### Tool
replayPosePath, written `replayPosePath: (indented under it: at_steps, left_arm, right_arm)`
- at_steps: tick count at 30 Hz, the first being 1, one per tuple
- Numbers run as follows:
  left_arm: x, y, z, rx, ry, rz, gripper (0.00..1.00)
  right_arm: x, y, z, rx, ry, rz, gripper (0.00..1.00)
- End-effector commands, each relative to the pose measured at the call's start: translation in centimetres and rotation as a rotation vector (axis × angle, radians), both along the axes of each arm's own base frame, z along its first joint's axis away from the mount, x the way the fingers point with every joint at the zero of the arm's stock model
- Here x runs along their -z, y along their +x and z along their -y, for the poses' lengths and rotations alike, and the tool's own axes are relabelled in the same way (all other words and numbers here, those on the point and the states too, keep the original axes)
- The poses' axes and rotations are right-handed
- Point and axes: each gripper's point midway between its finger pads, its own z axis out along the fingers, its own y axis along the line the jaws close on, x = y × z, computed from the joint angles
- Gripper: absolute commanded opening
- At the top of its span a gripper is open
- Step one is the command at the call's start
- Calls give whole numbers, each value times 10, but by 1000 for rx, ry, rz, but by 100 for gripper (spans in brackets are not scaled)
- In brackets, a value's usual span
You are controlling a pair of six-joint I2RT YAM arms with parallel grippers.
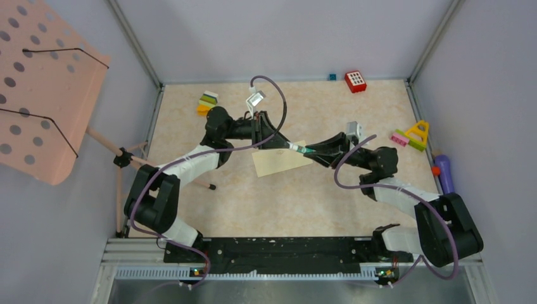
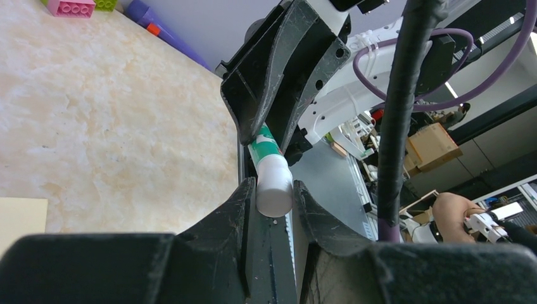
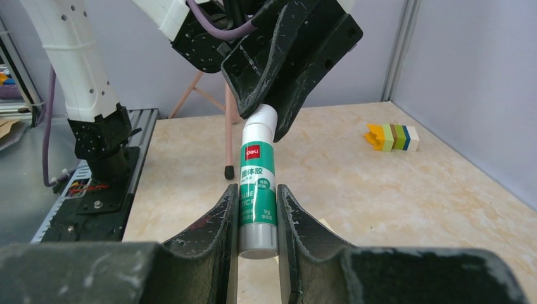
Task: Place the letter into the envelope and seal it
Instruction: Close the solid glue cap on the solid glue.
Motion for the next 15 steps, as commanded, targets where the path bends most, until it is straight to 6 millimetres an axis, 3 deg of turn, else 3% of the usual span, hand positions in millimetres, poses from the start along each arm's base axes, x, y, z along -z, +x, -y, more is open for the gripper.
replayPosePath:
  at_steps: [1,15]
  left_arm:
    - [-5,-3,3,11,-21,63,0]
    - [1,-5,6,16,-14,102,0]
  right_arm:
    - [-9,-1,2,4,22,50,0]
    - [0,4,-2,2,-6,29,0]
